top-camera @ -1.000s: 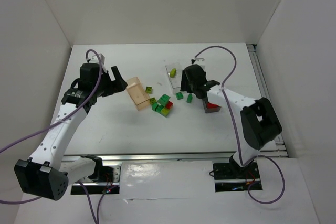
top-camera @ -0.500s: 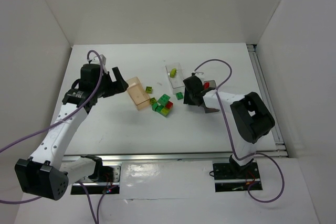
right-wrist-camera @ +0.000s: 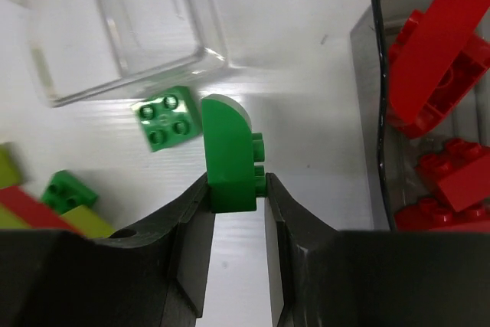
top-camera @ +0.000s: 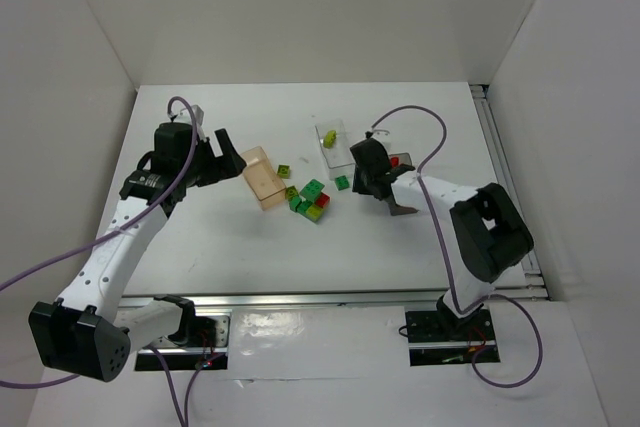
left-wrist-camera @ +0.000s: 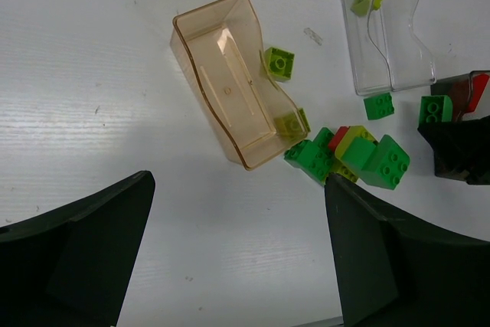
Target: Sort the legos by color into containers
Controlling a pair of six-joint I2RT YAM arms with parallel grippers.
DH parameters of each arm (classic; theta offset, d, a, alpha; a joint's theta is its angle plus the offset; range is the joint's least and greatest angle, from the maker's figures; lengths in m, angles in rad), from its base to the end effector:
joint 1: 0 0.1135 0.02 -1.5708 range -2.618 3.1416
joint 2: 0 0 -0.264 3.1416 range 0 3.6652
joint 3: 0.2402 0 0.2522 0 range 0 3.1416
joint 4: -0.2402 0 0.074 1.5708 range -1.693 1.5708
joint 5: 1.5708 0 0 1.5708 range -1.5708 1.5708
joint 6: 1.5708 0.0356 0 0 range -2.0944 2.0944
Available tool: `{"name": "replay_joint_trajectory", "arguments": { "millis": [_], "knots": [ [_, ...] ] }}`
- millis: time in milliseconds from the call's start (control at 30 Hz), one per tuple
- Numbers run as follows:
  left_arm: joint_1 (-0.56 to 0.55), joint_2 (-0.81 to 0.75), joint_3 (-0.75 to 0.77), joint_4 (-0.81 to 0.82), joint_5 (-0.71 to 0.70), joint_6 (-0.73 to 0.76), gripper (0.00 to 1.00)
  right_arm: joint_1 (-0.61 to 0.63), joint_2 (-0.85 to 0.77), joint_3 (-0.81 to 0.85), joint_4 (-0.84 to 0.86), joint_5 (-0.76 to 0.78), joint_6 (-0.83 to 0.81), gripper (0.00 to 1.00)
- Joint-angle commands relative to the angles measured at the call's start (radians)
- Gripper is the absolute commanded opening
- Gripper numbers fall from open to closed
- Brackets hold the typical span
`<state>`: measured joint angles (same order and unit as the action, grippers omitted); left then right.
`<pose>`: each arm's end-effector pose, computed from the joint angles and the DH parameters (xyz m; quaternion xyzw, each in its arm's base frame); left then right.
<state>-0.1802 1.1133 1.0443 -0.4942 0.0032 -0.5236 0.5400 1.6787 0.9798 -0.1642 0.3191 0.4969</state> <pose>0.2406 -0.0439 0.3348 -0.1489 0.8630 -0.1677 0.4527 0.3013 0.1676 0.1824 0.0351 0.9271 0.0401 0.3710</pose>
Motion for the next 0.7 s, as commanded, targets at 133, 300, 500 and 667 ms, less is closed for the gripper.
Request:
{"name": "replay_joint_trajectory", "arguments": {
  "millis": [133,300,500,667],
  "knots": [
    [-0.004,0.000,0.025,0.008,-0.081,0.001,1.00,0.132,-0.157,0.123,-0.043,0.037,-0.040,0.30],
    [-0.004,0.019,0.054,-0.079,-0.221,-0.091,1.00,0.225,-0.053,0.293,-0.014,-0.015,-0.090,0.30],
    [-0.004,-0.029,0.077,-0.175,-0.409,-0.191,1.00,0.299,0.196,0.571,-0.026,-0.087,-0.147,0.30],
    [0.030,-0.116,0.068,-0.185,-0.430,-0.193,1.00,0.333,0.355,0.746,-0.061,-0.152,-0.158,0.30]
  ]
}}
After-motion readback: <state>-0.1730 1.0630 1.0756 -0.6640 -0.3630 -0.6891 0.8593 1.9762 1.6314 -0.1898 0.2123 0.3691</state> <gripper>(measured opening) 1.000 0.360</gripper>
